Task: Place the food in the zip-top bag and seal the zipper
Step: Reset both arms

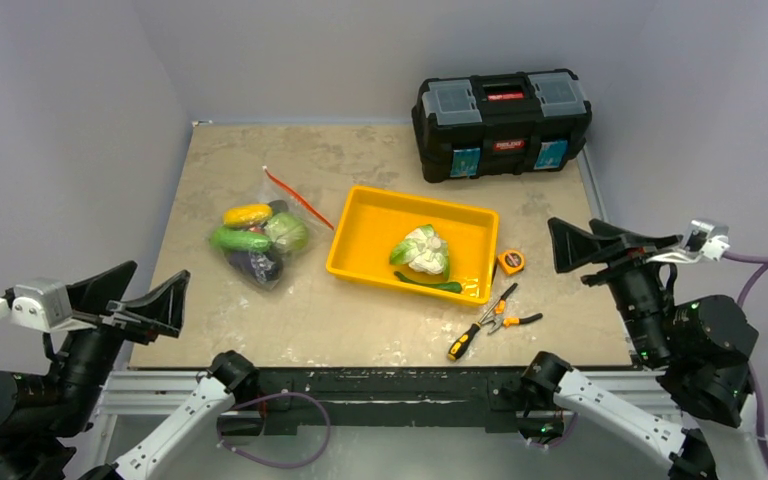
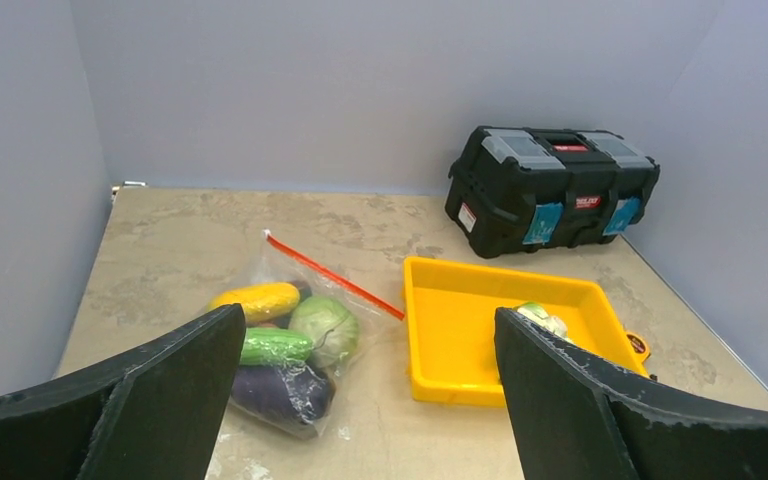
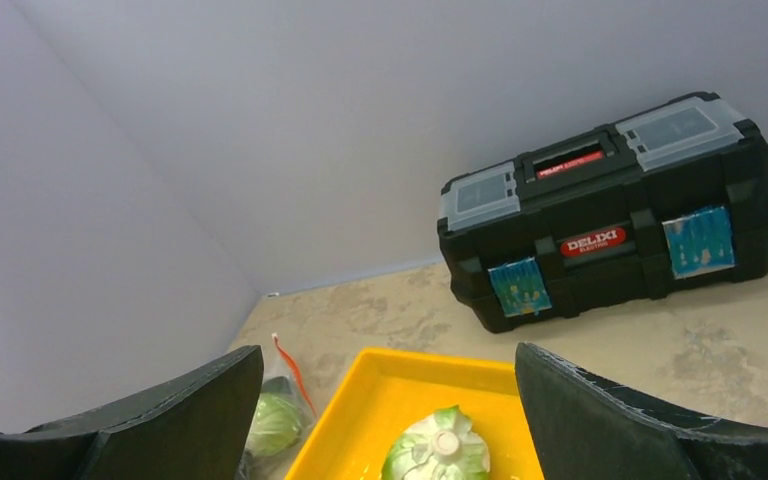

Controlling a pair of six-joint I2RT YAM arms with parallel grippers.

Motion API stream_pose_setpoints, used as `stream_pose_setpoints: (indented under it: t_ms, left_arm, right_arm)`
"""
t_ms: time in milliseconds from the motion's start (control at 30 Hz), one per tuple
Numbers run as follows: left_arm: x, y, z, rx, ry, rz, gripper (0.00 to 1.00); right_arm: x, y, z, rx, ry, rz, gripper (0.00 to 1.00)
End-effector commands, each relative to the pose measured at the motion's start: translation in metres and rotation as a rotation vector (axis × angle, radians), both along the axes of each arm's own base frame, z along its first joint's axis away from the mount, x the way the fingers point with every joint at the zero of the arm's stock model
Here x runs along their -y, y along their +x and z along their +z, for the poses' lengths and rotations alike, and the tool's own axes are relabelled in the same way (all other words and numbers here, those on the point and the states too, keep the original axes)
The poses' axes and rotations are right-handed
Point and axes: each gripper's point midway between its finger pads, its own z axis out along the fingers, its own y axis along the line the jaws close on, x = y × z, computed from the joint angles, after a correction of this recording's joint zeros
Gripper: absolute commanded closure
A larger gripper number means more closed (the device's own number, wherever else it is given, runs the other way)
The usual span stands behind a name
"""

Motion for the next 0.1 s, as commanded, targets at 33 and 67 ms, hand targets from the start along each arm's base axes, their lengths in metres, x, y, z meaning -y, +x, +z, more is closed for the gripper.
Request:
stream_pose_setpoints:
  t_ms: [33,67]
  left_arm:
    - [-0.0058,-0.0039,0.0106,0.037,-0.006,0.015,0.06]
    - [-0.0061,-0.004,0.0101,0.036,-0.006,0.016,0.06]
  right_arm:
    - [-0.0024,0.0098,0.0012,-0.015,0.013,-0.04,0.01]
    - [-0.0047,0.0099,-0.0009,-0.034,0.0,-0.032,0.01]
